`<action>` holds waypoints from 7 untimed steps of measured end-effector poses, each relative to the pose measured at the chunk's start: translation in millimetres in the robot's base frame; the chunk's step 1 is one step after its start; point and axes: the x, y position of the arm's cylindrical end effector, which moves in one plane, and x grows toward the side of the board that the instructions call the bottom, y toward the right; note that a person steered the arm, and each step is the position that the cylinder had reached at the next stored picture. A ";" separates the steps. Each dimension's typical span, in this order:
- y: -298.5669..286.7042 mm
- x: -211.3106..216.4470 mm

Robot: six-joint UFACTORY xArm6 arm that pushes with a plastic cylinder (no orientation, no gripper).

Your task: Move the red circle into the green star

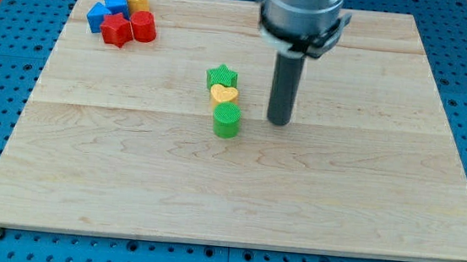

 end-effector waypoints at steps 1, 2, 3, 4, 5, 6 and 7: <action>9.1 -72.1; 9.0 -137.1; 7.3 -180.5; -18.7 -200.5; -51.7 -200.7; -52.1 -200.8; -82.3 -201.8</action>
